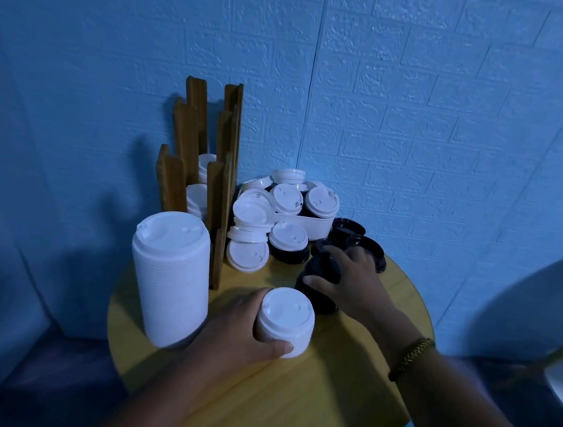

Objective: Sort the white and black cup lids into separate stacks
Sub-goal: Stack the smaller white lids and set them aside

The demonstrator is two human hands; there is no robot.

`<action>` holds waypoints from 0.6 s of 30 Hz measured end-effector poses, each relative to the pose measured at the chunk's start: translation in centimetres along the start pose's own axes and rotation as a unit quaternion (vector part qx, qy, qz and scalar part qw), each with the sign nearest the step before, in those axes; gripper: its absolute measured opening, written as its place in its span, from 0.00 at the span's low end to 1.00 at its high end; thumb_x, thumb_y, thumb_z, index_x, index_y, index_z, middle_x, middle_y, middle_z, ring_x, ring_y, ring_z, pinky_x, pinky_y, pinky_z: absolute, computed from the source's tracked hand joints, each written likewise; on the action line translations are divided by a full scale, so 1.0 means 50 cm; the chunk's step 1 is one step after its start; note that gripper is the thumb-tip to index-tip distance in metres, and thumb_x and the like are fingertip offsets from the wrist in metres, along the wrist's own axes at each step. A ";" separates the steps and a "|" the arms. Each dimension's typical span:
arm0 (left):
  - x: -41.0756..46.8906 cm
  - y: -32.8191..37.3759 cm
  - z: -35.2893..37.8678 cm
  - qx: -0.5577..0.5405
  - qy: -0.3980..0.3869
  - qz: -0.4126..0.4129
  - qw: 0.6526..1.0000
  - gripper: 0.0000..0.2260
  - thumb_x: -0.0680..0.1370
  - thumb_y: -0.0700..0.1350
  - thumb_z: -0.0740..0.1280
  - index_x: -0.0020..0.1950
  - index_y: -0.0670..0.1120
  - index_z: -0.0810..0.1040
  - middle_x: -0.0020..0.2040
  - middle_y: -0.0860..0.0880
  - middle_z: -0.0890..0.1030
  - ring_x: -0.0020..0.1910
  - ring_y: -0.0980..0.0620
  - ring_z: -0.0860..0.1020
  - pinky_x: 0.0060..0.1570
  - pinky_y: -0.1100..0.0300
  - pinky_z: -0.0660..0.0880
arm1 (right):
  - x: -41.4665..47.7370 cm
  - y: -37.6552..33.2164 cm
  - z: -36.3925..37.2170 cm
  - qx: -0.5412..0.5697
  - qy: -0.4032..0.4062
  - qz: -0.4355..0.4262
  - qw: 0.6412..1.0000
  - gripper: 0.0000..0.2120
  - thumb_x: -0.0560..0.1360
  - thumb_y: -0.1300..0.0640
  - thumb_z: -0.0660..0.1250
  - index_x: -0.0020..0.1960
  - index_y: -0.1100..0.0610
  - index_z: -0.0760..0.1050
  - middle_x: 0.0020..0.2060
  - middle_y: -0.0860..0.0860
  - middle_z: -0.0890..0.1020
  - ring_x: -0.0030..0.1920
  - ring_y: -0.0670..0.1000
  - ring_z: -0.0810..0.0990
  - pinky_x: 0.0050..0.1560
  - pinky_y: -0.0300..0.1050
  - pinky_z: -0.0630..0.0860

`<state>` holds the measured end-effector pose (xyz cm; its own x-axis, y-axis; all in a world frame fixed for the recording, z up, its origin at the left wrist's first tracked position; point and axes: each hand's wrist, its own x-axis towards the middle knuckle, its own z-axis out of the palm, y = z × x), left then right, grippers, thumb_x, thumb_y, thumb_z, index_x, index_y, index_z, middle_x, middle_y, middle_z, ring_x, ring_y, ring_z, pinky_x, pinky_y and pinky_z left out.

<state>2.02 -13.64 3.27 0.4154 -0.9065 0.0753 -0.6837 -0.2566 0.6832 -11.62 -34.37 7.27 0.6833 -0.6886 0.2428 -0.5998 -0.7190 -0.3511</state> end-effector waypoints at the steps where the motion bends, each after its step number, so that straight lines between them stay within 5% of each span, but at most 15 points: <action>1: 0.000 0.000 0.000 0.000 0.001 -0.002 1.000 0.40 0.70 0.65 0.75 0.77 0.64 0.58 0.73 0.63 0.67 0.67 0.63 0.66 0.65 0.61 0.68 | 0.009 -0.011 0.009 -0.024 -0.014 -0.008 1.000 0.42 0.69 0.26 0.63 0.77 0.45 0.61 0.67 0.53 0.66 0.69 0.57 0.62 0.68 0.53 0.68; 9: 0.004 -0.005 -0.001 0.000 -0.001 -0.002 1.000 0.41 0.69 0.66 0.75 0.77 0.64 0.59 0.73 0.63 0.68 0.67 0.62 0.66 0.62 0.62 0.67 | 0.021 -0.007 0.054 0.053 -0.068 0.025 0.996 0.40 0.70 0.27 0.65 0.74 0.47 0.62 0.67 0.50 0.70 0.64 0.54 0.74 0.62 0.52 0.75; 13: 0.001 -0.007 -0.001 -0.006 0.004 0.000 1.000 0.40 0.69 0.66 0.75 0.76 0.65 0.60 0.71 0.64 0.68 0.67 0.63 0.67 0.63 0.61 0.68 | 0.004 0.026 0.049 0.063 -0.048 0.036 0.996 0.36 0.74 0.33 0.66 0.75 0.46 0.61 0.68 0.51 0.68 0.65 0.54 0.73 0.61 0.48 0.74; 18: 0.004 -0.009 0.000 -0.001 0.001 -0.002 1.000 0.40 0.69 0.65 0.76 0.76 0.65 0.60 0.66 0.66 0.67 0.65 0.63 0.67 0.61 0.62 0.67 | -0.002 0.096 0.024 -0.004 -0.020 0.096 0.995 0.35 0.74 0.32 0.62 0.76 0.45 0.59 0.71 0.53 0.67 0.69 0.57 0.67 0.65 0.56 0.72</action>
<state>2.40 -13.72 2.97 0.4193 -0.9049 0.0728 -0.6801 -0.2600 0.6855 -14.06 -37.66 4.50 0.5720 -0.8089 0.1357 -0.7240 -0.5757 -0.3799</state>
